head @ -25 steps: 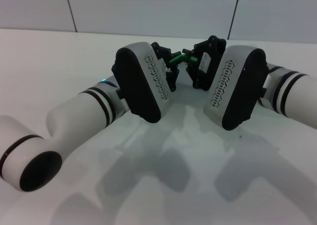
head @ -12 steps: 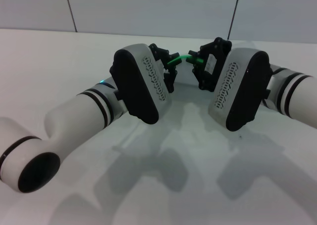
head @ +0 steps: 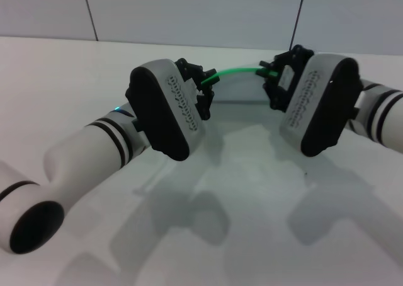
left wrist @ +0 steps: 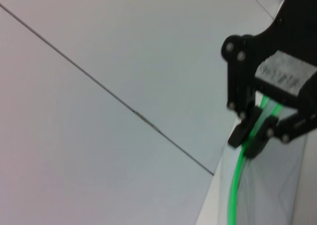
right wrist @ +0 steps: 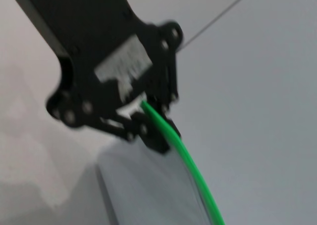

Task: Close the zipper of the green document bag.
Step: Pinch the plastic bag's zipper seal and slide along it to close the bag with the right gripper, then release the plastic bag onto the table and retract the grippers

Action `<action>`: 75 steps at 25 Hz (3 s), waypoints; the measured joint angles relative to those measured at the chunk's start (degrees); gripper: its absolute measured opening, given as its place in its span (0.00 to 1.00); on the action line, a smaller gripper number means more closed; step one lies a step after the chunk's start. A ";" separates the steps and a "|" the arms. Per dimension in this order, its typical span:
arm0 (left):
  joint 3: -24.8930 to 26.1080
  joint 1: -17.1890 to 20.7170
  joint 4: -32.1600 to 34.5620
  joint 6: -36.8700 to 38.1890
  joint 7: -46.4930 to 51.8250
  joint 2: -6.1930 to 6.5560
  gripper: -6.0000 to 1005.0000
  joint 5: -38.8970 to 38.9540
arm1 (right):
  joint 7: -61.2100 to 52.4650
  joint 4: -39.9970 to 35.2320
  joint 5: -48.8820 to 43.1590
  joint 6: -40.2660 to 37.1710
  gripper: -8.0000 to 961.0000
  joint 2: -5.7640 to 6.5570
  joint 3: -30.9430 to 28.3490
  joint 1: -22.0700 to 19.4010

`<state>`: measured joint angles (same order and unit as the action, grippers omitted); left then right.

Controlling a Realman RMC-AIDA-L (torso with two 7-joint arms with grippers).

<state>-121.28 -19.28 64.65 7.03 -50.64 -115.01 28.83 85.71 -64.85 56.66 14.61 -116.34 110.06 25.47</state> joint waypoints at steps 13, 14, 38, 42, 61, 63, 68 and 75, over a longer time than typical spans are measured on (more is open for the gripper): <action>1.86 4.02 3.25 0.21 -0.18 0.87 0.06 -0.10 | 0.25 2.06 -0.20 -0.37 0.09 0.14 -7.40 -1.10; 2.12 4.32 3.40 0.26 -0.18 0.90 0.06 -0.10 | 0.30 2.26 -0.21 -0.39 0.09 0.14 -8.63 -1.44; 4.12 7.13 3.74 0.36 -1.63 0.50 0.06 -0.09 | -0.45 2.28 -2.61 -0.73 0.11 -0.12 -14.70 -2.80; 4.19 7.27 3.73 0.36 -1.66 0.43 0.06 -0.09 | -0.45 2.34 -2.61 -0.73 0.11 -0.12 -15.01 -2.85; 4.37 7.71 3.66 0.90 -1.66 0.20 0.06 0.06 | -0.40 4.27 -2.61 -2.63 0.15 -0.05 -14.64 -2.37; 4.46 7.84 3.34 2.20 -1.63 0.10 0.06 0.32 | -0.40 3.89 -2.51 -2.93 0.15 -0.13 -14.45 -2.68; 4.62 7.85 2.67 3.67 -1.62 0.04 0.06 0.18 | -1.36 2.56 -1.78 -5.57 0.16 -0.45 -12.93 -4.00; 4.81 7.77 -0.59 13.42 -0.92 -1.20 0.15 2.91 | -6.94 1.82 -1.73 -11.58 0.31 -0.52 -8.14 -5.07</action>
<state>-116.47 -11.51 64.05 20.45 -51.56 -116.21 31.75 78.77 -63.03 54.93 3.03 -116.85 101.92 20.40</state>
